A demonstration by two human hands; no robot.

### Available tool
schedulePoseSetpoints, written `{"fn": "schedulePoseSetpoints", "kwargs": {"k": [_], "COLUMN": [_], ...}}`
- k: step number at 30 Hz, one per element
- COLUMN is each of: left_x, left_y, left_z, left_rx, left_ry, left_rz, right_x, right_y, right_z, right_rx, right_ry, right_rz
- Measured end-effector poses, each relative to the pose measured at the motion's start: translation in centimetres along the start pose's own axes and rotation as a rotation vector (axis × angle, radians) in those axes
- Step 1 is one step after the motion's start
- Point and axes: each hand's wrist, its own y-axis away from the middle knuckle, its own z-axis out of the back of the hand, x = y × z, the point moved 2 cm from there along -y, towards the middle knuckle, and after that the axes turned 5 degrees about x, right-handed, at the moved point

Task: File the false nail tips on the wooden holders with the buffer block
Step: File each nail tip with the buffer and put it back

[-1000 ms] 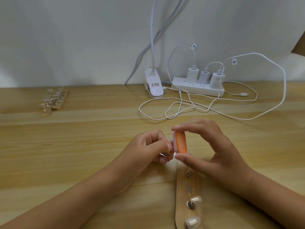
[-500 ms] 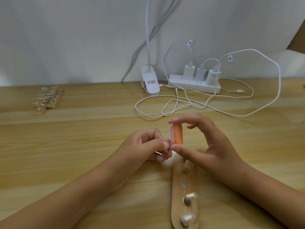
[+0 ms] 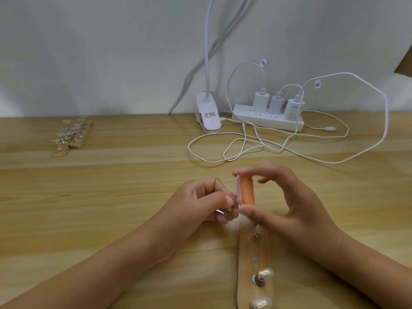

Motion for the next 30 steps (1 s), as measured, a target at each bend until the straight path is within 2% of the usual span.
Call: {"fn": "schedulePoseSetpoints", "kwargs": {"k": [2, 6, 9, 12, 16, 20, 24, 28, 30], "left_x": [0.08, 0.04, 0.02, 0.0, 0.06, 0.16, 0.38, 0.48, 0.47], "left_y": [-0.03, 0.02, 0.1, 0.07, 0.08, 0.07, 0.08, 0.04, 0.08], "left_z": [-0.01, -0.11, -0.24, -0.3, -0.3, -0.23, -0.36, -0.2, -0.3], "left_rx": [-0.009, -0.008, -0.006, -0.01, -0.019, -0.016, 0.006, -0.008, -0.005], "left_ry": [-0.013, -0.007, -0.037, -0.027, -0.078, -0.085, -0.129, -0.127, -0.134], "left_rz": [-0.005, -0.006, -0.022, -0.035, -0.043, -0.041, -0.039, -0.038, -0.043], "right_x": [0.16, 0.1, 0.26, -0.1, 0.16, -0.25, 0.11, -0.26, 0.28], "right_y": [0.09, -0.03, 0.04, -0.05, 0.14, -0.15, 0.01, 0.01, 0.16], "right_z": [-0.18, -0.07, -0.17, 0.08, -0.11, -0.04, -0.14, 0.26, -0.11], "right_rx": [0.016, -0.011, 0.008, -0.027, 0.012, -0.034, 0.028, -0.012, 0.02], "right_ry": [0.026, -0.04, -0.013, -0.059, -0.022, -0.085, -0.063, -0.077, -0.053], "right_rz": [0.04, -0.038, 0.005, -0.074, -0.024, -0.123, -0.056, -0.141, -0.071]}}
